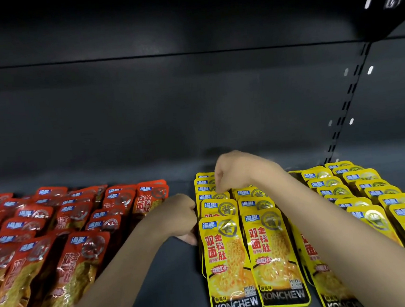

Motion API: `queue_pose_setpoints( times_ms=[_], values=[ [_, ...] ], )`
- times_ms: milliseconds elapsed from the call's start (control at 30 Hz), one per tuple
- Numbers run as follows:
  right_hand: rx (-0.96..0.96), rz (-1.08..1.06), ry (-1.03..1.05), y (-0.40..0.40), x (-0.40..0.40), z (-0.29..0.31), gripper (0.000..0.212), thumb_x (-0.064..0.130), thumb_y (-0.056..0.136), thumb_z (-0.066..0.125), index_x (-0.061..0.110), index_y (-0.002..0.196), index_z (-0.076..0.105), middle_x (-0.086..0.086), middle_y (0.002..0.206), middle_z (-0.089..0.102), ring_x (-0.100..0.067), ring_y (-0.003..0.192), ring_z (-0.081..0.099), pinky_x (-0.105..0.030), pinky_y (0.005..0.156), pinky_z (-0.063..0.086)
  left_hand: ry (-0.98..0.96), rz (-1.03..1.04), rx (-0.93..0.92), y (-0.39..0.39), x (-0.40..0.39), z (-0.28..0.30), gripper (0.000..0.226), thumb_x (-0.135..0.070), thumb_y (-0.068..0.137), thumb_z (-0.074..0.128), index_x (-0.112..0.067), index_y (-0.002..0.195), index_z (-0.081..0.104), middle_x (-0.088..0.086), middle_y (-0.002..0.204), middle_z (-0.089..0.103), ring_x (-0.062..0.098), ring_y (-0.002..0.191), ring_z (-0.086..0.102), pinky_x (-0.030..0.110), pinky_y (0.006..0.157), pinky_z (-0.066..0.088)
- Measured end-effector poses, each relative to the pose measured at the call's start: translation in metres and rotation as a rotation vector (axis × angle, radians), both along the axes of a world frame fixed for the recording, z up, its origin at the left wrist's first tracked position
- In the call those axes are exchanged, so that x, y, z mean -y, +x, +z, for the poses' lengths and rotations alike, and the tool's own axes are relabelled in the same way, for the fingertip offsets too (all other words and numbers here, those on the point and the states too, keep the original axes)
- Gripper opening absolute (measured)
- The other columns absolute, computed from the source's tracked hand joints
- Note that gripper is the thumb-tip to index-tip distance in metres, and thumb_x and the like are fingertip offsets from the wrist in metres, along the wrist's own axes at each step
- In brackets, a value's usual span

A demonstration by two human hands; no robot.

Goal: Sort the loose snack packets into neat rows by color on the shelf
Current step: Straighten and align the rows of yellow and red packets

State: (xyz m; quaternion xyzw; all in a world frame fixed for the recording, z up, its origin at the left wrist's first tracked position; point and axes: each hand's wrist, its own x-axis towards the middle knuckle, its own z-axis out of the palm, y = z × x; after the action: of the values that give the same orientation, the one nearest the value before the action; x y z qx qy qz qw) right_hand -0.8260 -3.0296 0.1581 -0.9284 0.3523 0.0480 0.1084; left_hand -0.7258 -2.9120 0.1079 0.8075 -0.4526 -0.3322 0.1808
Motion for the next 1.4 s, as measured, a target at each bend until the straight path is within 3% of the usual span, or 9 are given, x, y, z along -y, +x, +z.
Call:
queue_pose_setpoints(
  times_ms=[200,400,567,667,767,867,1100,1200,1400],
  values=[
    [-0.043,0.038,0.003,0.000,-0.001,0.001,0.024,0.030,0.082,0.070,0.012,0.097,0.071,-0.004,0.101,0.070,-0.022,0.095,0.065,-0.039,0.087,0.054,0.005,0.002,-0.001,-0.001,0.000,0.001,0.019,-0.002,0.094,0.047,-0.002,0.108,0.059,0.006,0.087,0.071,0.020,0.079,0.072,0.039,0.085,0.056],
    [-0.031,0.051,-0.007,-0.003,-0.002,0.004,0.025,0.032,0.082,0.070,0.012,0.096,0.072,-0.004,0.100,0.070,-0.020,0.094,0.065,-0.037,0.085,0.054,-0.044,0.019,-0.034,-0.002,-0.002,0.002,0.021,-0.007,0.098,0.037,-0.006,0.099,0.057,0.000,0.071,0.066,0.010,0.061,0.069,0.026,0.070,0.057],
    [-0.091,0.125,0.015,-0.011,-0.008,0.012,0.032,0.035,0.078,0.073,0.008,0.095,0.073,-0.007,0.101,0.070,-0.021,0.091,0.065,-0.035,0.080,0.053,-0.123,0.035,-0.003,0.000,-0.008,0.000,0.024,-0.011,0.099,0.037,-0.020,0.079,0.045,0.009,0.081,0.067,0.009,0.057,0.068,0.027,0.069,0.056],
    [-0.189,0.154,0.009,-0.010,-0.011,0.011,0.039,0.038,0.076,0.075,0.007,0.098,0.072,-0.008,0.102,0.069,-0.022,0.085,0.062,-0.030,0.070,0.049,-0.156,0.062,-0.042,0.001,-0.011,-0.007,0.015,-0.009,0.099,0.042,-0.014,0.102,0.055,0.002,0.079,0.064,0.011,0.063,0.070,0.028,0.072,0.058],
    [-0.189,0.140,0.010,-0.006,-0.011,0.008,0.040,0.037,0.071,0.079,0.007,0.097,0.072,-0.008,0.103,0.069,-0.023,0.089,0.063,-0.031,0.071,0.050,-0.168,0.083,-0.076,-0.001,-0.010,-0.011,0.034,-0.007,0.097,0.046,-0.007,0.131,0.049,-0.001,0.083,0.063,0.018,0.068,0.071,0.030,0.074,0.058],
    [-0.172,0.130,0.018,-0.003,-0.012,0.009,0.039,0.034,0.074,0.078,0.006,0.100,0.071,-0.008,0.105,0.068,-0.023,0.092,0.064,-0.031,0.073,0.051,-0.169,0.052,-0.068,-0.002,-0.011,-0.011,0.027,-0.012,0.096,0.049,-0.014,0.123,0.051,0.001,0.089,0.070,0.021,0.073,0.072,0.033,0.078,0.058],
    [-0.106,0.120,0.000,-0.004,-0.013,0.011,0.033,0.034,0.077,0.074,0.009,0.098,0.072,-0.006,0.103,0.069,-0.023,0.095,0.064,-0.034,0.081,0.053,-0.173,0.071,-0.042,-0.003,-0.011,-0.013,0.049,-0.012,0.097,0.049,-0.008,0.143,0.035,0.011,0.114,0.067,0.016,0.072,0.072,0.029,0.074,0.059],
    [-0.151,0.192,0.058,-0.011,-0.018,0.015,0.031,0.039,0.078,0.073,0.012,0.094,0.073,-0.004,0.099,0.069,-0.021,0.093,0.063,-0.030,0.074,0.050,-0.182,0.075,-0.007,-0.006,-0.012,-0.010,0.046,-0.010,0.096,0.047,-0.005,0.141,0.038,0.011,0.119,0.064,0.015,0.070,0.071,0.027,0.071,0.059],
    [-0.206,0.267,0.154,-0.016,-0.029,0.009,0.029,0.042,0.078,0.072,0.017,0.093,0.072,0.010,0.076,0.057,-0.006,0.069,0.050,-0.019,0.058,0.038,-0.191,0.111,-0.005,-0.011,-0.010,-0.009,0.043,-0.009,0.095,0.047,-0.003,0.138,0.042,0.009,0.104,0.064,0.016,0.066,0.069,0.028,0.070,0.059]
  ],
)
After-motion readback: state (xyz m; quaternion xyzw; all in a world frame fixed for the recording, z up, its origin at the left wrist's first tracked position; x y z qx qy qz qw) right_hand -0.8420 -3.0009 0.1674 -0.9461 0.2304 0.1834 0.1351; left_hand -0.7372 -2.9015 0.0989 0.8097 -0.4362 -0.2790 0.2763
